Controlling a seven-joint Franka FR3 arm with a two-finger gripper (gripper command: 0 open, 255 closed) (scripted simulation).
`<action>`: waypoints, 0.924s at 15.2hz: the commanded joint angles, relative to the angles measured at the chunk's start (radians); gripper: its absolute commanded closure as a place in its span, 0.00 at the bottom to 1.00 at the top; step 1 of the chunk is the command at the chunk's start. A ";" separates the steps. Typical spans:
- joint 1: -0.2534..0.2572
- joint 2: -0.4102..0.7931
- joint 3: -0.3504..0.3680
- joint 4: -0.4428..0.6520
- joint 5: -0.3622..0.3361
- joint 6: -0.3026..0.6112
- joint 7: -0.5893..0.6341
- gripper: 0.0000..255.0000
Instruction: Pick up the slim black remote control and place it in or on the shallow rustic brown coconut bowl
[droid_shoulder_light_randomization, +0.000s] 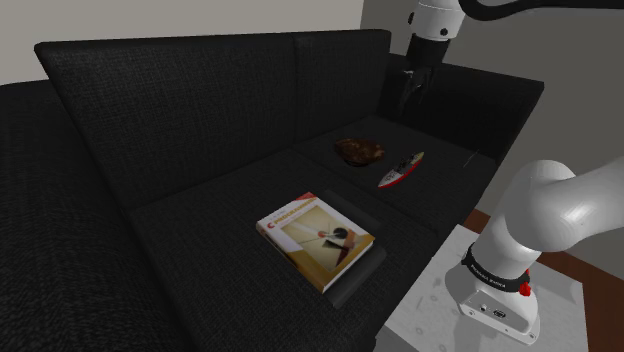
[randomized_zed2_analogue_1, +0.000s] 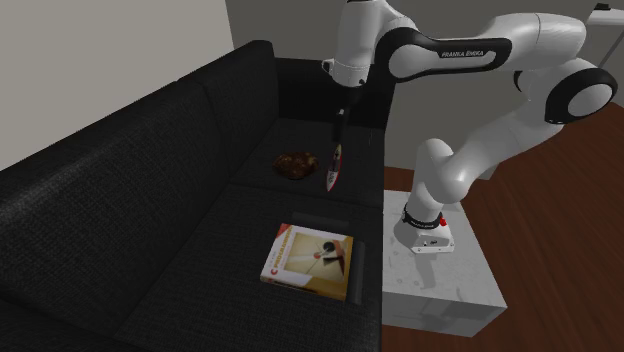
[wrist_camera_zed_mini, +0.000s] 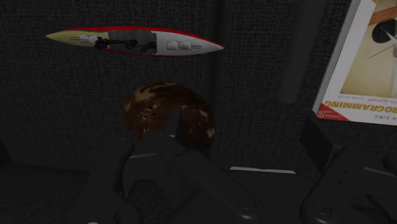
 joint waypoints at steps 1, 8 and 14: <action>0.000 0.000 0.000 0.000 0.000 0.000 0.000 0.00; 0.030 0.030 0.035 -0.189 0.076 0.190 0.074 0.00; 0.068 0.116 0.073 -0.313 0.151 0.380 0.131 0.00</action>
